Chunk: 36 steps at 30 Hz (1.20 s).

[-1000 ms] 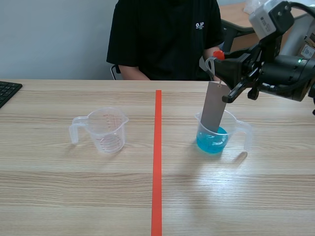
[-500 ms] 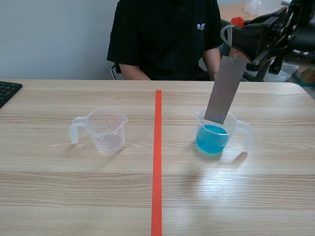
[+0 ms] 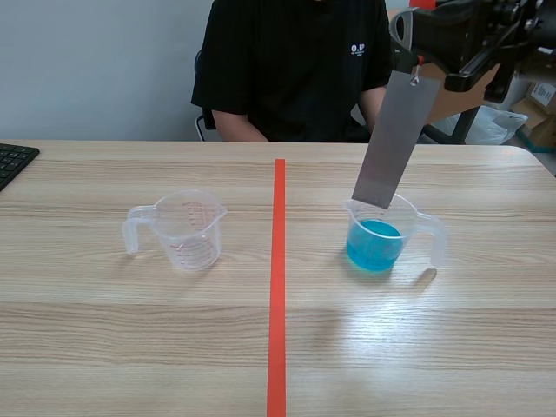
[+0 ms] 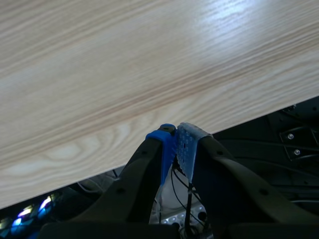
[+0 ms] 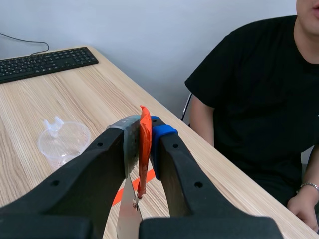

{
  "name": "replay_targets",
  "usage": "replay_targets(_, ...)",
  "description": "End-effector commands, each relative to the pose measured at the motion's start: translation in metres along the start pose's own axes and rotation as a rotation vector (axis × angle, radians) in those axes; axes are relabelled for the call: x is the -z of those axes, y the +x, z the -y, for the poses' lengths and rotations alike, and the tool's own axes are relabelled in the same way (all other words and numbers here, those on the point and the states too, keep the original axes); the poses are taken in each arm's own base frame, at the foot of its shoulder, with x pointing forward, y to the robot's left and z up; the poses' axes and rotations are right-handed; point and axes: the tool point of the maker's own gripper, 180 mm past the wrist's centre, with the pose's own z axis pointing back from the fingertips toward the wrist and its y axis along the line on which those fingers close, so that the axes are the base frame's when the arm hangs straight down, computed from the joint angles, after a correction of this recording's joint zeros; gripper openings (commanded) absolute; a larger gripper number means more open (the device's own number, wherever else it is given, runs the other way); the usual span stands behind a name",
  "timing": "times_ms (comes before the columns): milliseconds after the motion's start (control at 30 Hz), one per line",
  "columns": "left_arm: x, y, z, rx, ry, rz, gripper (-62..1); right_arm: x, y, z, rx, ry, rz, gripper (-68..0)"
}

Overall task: Do the redox reaction experiment.
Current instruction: 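Raise the plate and point at it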

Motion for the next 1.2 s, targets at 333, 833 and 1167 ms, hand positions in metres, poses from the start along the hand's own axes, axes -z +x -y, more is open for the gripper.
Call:
replay_targets(333, 0.021, 0.081, 0.009, 0.264, -0.227, 0.24, -56.5, -0.001, 0.025, -0.002, -0.053, 0.014, 0.051, -66.0)
replay_targets(833, 0.051, 0.221, 0.041, 0.479, -0.318, 0.558, -56.5, -0.001, 0.025, -0.002, -0.053, 0.014, 0.052, -66.0)
replay_targets(1167, 0.074, 0.283, 0.097, 0.598, -0.337, 0.689, -56.5, -0.001, 0.025, -0.002, -0.053, 0.014, 0.051, -66.0)
